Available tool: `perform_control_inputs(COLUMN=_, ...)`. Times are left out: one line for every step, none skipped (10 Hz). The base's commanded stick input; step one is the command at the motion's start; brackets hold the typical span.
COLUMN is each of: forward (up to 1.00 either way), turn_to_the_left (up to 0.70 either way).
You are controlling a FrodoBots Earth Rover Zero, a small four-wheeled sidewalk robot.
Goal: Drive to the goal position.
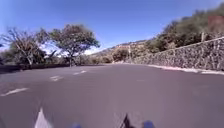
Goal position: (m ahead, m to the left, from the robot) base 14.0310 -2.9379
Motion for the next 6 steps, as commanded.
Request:
perform_control_inputs(forward=1.0, turn_to_the_left=0.0)
perform_control_inputs(forward=1.0, turn_to_the_left=0.0)
perform_control_inputs(forward=1.0, turn_to_the_left=0.0)
perform_control_inputs(forward=1.0, turn_to_the_left=0.0)
perform_control_inputs(forward=1.0, turn_to_the_left=0.0)
perform_control_inputs(forward=1.0, turn_to_the_left=0.0)
